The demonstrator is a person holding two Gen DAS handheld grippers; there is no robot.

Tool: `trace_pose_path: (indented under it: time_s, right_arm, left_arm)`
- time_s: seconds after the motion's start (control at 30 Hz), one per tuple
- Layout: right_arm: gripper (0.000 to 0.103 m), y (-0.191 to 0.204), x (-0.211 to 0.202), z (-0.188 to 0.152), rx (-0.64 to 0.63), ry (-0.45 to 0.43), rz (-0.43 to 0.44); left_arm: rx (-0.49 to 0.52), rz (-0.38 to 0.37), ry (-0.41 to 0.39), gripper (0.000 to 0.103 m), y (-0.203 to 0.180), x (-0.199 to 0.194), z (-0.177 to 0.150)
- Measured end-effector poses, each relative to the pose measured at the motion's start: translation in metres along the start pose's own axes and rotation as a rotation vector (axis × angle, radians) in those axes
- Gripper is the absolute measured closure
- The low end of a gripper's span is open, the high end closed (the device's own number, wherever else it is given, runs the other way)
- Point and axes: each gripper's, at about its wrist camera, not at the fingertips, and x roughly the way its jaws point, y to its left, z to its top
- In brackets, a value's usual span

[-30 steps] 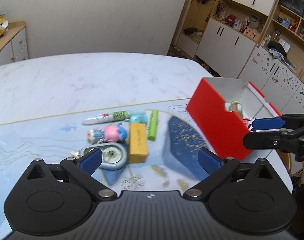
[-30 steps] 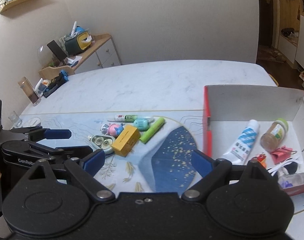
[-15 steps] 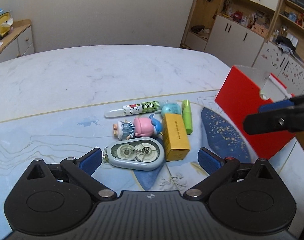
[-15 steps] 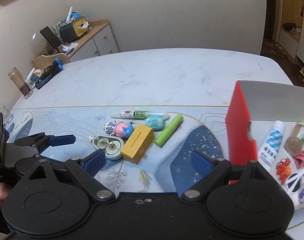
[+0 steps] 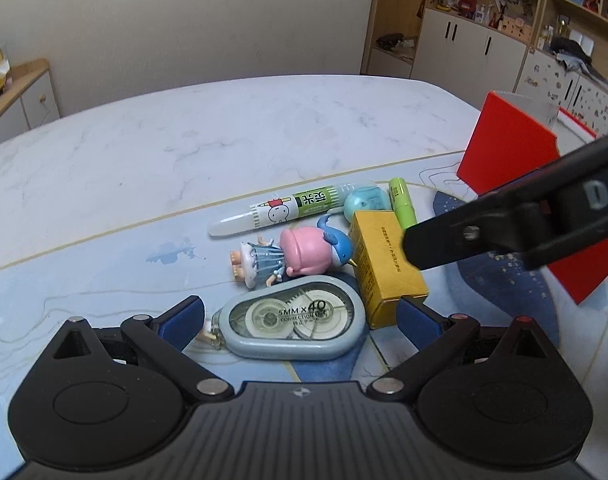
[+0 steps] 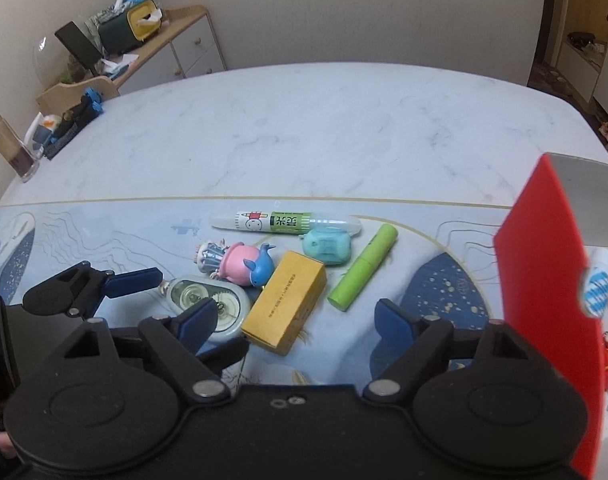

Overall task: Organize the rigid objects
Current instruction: 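Grasp the yellow box with the right gripper while the left gripper grasps the grey correction tape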

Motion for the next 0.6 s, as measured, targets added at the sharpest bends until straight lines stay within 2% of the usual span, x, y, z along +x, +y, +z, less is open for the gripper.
trace_pose_path:
  time_s: [0.33,0.6]
  right_arm:
    - [0.030,0.009,0.030,0.010,0.005,0.053,-0.026]
    - [0.042,0.013,0.046,0.013,0.007,0.086,-0.054]
  left_arm:
    - [0.041,0.016,-0.012,0.001,-0.006,0.010,-0.003]
    - [-0.014,0.008,-0.012,0.003,-0.002,0.010,-0.005]
